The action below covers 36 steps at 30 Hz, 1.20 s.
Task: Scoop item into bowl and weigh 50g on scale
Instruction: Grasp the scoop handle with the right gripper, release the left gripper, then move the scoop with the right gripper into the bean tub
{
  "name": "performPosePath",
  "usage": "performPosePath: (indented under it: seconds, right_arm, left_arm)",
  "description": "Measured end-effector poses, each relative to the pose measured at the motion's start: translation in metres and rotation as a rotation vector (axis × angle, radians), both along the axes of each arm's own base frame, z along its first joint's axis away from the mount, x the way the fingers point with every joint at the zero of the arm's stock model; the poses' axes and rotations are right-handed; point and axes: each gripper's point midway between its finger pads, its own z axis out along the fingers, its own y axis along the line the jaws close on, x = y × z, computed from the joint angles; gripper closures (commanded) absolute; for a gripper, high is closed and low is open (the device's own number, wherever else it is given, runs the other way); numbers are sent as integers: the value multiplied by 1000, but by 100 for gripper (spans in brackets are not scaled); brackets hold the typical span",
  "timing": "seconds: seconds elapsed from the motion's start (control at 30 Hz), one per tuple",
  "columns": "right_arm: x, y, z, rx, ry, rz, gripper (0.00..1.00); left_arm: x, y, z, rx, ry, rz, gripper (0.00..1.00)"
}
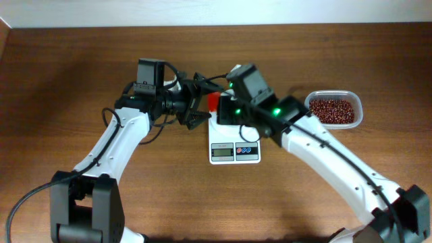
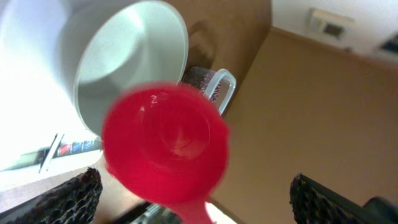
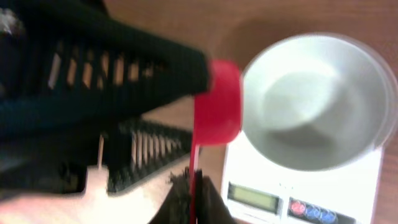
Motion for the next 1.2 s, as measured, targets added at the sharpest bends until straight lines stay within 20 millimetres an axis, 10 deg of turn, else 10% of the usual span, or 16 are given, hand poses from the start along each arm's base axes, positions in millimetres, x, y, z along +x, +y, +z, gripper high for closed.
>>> performPosePath:
  seconds: [0.1, 0.23, 0.33, 0.73, 0.83, 1.2]
  right_arm:
    - [4, -21, 27, -43, -5, 10, 96]
    - [3, -67, 47, -136, 17, 33, 96]
    - [9, -109, 54, -175, 43, 1, 96]
    - [8, -263, 52, -265, 156, -211, 96]
    - [2, -296, 49, -304, 189, -287, 96]
    - [0, -315, 8, -420, 319, -147, 96]
  left_arm:
    - [6, -1, 4, 22, -121, -44, 3]
    - [9, 1, 6, 81, -309, -131, 72]
    - [11, 2, 8, 125, -442, -198, 94]
    - [25, 35, 102, 712, -578, -221, 88]
    - [22, 28, 97, 829, -598, -243, 88]
    - [22, 18, 89, 1027, -635, -253, 88]
